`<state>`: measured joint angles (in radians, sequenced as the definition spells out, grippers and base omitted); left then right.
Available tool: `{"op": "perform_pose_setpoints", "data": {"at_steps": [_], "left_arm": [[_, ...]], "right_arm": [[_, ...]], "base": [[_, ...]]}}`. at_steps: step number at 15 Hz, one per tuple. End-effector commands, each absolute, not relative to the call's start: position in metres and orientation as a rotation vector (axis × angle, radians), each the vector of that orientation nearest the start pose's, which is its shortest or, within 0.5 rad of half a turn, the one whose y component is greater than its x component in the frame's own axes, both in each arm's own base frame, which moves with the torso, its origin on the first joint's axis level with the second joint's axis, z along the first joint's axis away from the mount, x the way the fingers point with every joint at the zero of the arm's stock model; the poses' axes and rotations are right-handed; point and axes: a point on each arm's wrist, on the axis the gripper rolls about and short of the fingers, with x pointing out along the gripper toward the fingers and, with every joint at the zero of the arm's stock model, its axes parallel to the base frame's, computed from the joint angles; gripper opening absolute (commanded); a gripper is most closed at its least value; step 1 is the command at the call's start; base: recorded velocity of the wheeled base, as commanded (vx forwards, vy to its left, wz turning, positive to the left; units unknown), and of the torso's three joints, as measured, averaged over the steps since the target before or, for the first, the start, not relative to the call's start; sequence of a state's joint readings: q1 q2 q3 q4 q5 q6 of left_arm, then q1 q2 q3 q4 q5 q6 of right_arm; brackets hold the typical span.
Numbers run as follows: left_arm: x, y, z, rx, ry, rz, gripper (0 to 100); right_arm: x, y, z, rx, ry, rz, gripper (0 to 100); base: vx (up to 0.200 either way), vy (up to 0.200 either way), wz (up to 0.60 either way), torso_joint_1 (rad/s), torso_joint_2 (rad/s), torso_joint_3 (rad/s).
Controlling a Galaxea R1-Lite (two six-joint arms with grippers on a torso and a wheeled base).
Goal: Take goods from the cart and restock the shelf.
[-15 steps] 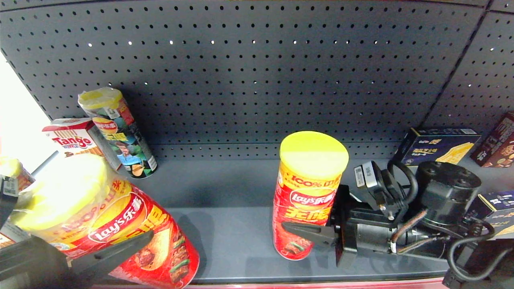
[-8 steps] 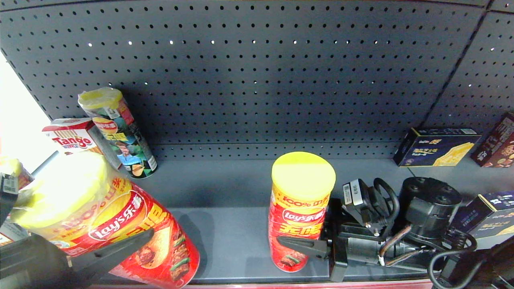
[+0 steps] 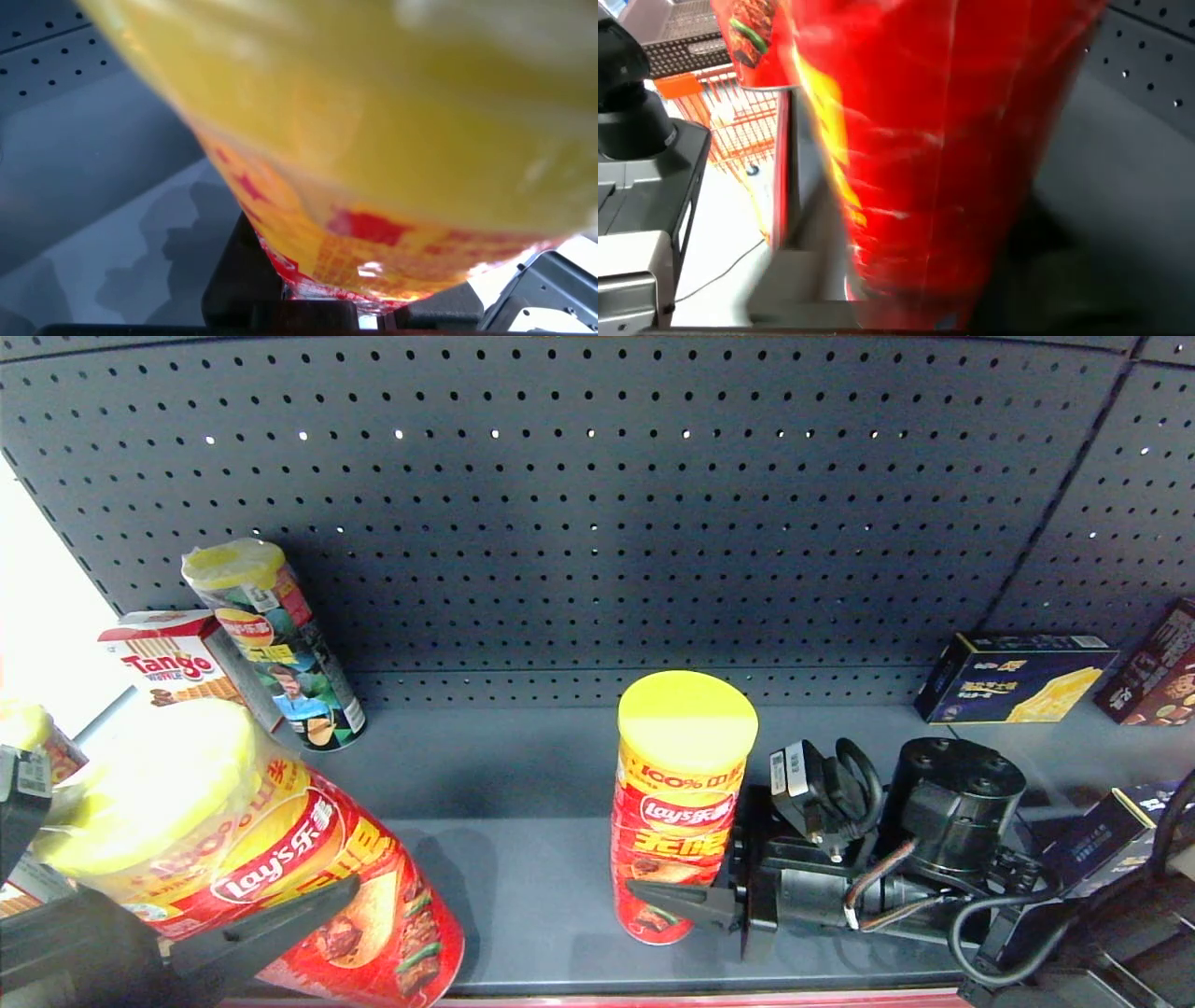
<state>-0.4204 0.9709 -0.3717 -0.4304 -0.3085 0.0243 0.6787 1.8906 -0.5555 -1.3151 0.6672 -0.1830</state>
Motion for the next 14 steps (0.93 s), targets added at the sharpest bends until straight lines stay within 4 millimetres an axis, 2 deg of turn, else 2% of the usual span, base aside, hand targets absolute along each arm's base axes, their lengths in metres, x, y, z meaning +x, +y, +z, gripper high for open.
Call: {"op": "perform_pose_setpoints", "data": {"at_steps": [1, 3, 5, 7, 10, 11, 13, 14], "left_arm": [[0.104, -0.054, 0.194, 0.033, 0.163, -0.729, 0], [0.104, -0.054, 0.195, 0.033, 0.16, -0.729, 0], [0.104, -0.054, 0.195, 0.033, 0.157, -0.729, 0], [0.104, -0.054, 0.195, 0.033, 0.159, -0.729, 0], [0.104, -0.054, 0.195, 0.033, 0.159, -0.729, 0], [0.104, -0.054, 0.195, 0.031, 0.158, -0.729, 0], [0.104, -0.054, 0.198, 0.032, 0.148, -0.729, 0], [0.105, -0.054, 0.198, 0.032, 0.148, -0.731, 0]], "right_arm": [[0.231, 0.198, 0.13, -0.16, -0.098, 1.321, 100], [0.225, 0.189, 0.137, -0.162, -0.122, 1.291, 100], [0.206, 0.162, 0.157, -0.163, -0.173, 1.232, 100], [0.19, 0.131, 0.18, -0.168, -0.253, 1.11, 100], [0.161, 0.067, 0.209, -0.189, -0.375, 0.778, 100], [0.153, 0.055, 0.21, -0.192, -0.379, 0.699, 100], [0.117, 0.017, 0.196, -0.137, -0.304, 0.327, 100], [0.104, 0.008, 0.189, -0.099, -0.263, 0.192, 100]], "base": [[0.0, 0.0, 0.0, 0.0, 0.0, 0.0], [0.0, 0.0, 0.0, 0.0, 0.0, 0.0], [0.0, 0.0, 0.0, 0.0, 0.0, 0.0], [0.0, 0.0, 0.0, 0.0, 0.0, 0.0], [0.0, 0.0, 0.0, 0.0, 0.0, 0.0], [0.0, 0.0, 0.0, 0.0, 0.0, 0.0], [0.0, 0.0, 0.0, 0.0, 0.0, 0.0], [0.0, 0.0, 0.0, 0.0, 0.0, 0.0]]}}
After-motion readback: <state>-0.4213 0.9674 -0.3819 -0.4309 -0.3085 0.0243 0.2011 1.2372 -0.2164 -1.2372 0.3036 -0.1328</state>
